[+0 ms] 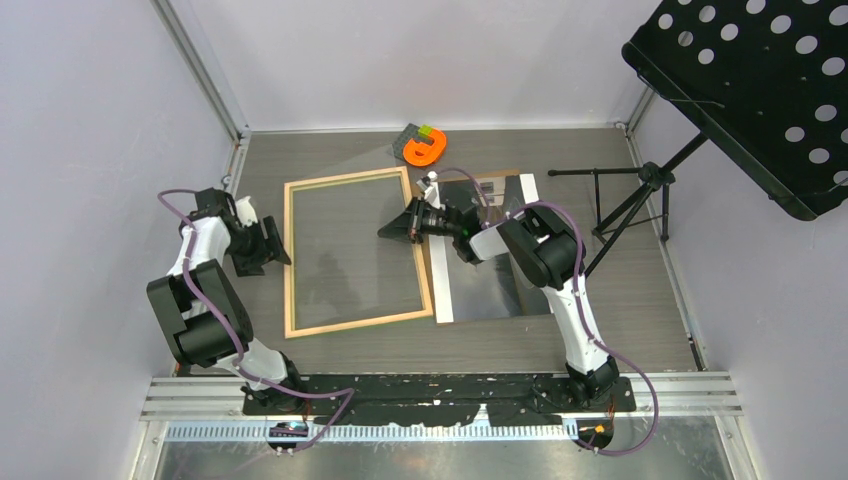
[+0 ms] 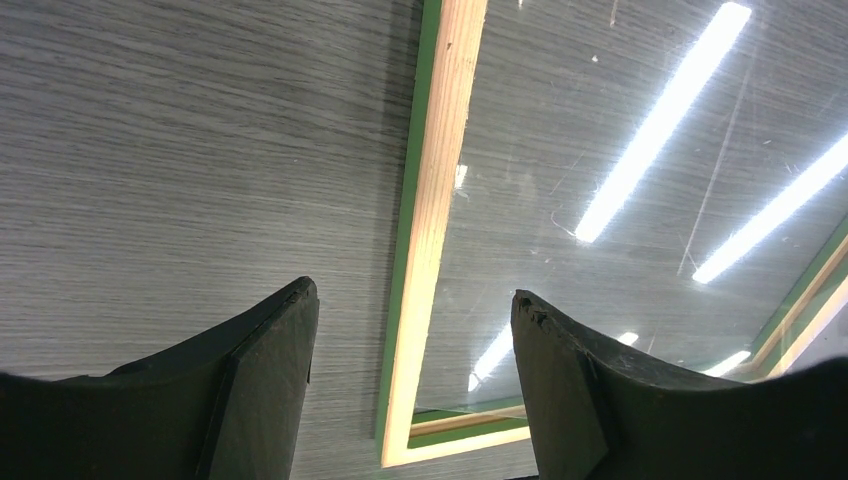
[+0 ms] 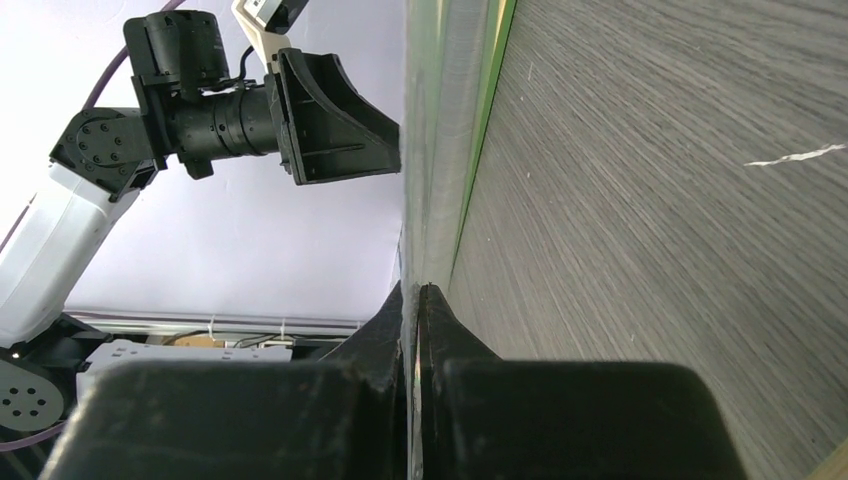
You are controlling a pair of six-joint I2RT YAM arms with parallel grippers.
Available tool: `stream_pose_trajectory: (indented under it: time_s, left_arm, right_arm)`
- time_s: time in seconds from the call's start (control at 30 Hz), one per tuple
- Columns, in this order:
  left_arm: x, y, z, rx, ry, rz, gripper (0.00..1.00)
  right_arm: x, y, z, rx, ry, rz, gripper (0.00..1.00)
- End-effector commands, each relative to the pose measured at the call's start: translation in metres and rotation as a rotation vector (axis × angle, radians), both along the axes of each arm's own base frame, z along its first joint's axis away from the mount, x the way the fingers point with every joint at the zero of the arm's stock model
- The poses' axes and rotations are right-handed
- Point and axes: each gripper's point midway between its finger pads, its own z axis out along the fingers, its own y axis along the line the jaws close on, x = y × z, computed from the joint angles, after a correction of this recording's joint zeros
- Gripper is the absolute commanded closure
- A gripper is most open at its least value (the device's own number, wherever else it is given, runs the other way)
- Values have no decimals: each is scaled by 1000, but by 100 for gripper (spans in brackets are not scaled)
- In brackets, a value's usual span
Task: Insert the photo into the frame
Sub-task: Place the photo frame item in the photo frame.
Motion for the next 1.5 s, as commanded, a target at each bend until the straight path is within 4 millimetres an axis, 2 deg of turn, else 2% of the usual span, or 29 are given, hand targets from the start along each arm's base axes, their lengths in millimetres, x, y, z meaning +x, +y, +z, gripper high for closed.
stream_pose_trajectory:
  time_s: [0.0, 0.53, 1.47]
  left_arm:
    - [5, 1, 3, -7, -31, 11, 30]
    - [2, 2, -1, 0, -21, 13, 31]
    - [2, 3, 0, 10, -24, 15, 31]
  right_arm:
    - [0, 5, 40, 87, -78, -4, 94]
    - [-1, 2, 53, 125, 12, -26, 94]
    - [-15, 5, 44, 98, 30, -20, 94]
